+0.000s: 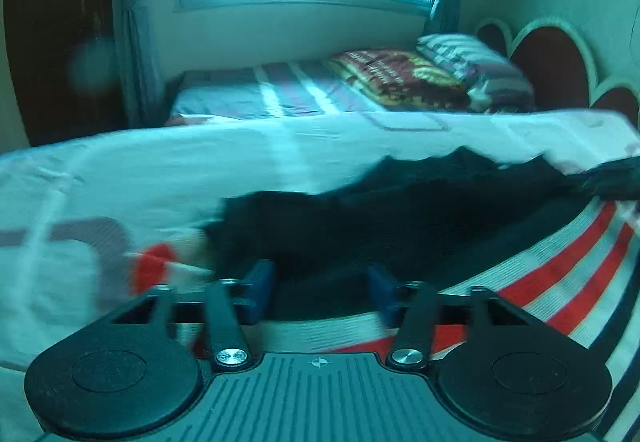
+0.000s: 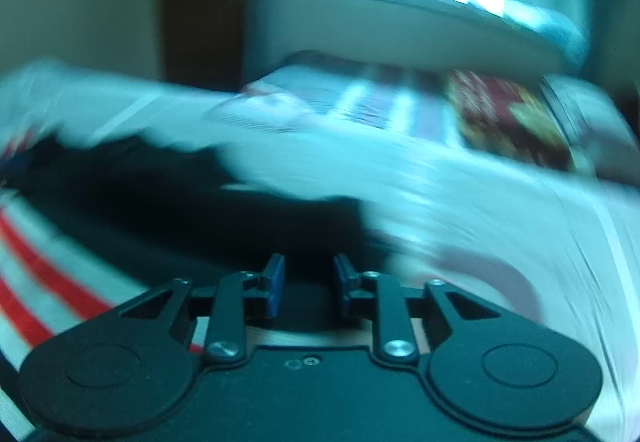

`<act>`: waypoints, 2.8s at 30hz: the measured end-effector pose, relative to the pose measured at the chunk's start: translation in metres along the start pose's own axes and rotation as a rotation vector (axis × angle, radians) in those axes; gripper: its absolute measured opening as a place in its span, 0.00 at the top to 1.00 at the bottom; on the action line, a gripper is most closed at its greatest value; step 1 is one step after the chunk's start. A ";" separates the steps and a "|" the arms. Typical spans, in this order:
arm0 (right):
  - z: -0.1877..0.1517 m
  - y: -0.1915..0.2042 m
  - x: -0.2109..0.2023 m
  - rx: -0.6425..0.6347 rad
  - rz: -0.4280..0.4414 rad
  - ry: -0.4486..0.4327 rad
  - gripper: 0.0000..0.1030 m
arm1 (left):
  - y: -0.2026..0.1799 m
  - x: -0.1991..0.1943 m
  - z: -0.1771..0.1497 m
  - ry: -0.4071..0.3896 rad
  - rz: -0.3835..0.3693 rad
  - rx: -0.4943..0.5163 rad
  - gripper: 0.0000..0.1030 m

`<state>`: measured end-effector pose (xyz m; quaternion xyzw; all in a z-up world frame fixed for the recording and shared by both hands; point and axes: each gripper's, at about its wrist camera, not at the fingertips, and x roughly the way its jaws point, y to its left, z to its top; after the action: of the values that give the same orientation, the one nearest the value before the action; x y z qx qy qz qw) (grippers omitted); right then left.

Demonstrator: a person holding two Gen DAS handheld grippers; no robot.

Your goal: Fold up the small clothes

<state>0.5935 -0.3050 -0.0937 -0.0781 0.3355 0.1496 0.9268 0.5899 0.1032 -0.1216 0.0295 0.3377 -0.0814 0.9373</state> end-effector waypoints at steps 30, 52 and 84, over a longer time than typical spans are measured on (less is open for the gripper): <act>-0.048 0.015 -0.068 -0.053 0.097 0.016 0.72 | 0.001 -0.053 -0.045 0.059 0.078 -0.024 0.04; -0.068 0.160 -0.087 -0.213 0.213 0.018 0.66 | -0.103 -0.080 -0.070 0.027 0.002 0.062 0.06; -0.129 0.098 -0.149 -0.039 -0.037 0.010 0.71 | -0.074 -0.119 -0.124 0.005 0.100 -0.045 0.06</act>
<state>0.3749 -0.2779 -0.1000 -0.1031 0.3357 0.1387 0.9260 0.4085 0.0597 -0.1414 0.0254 0.3399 -0.0270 0.9397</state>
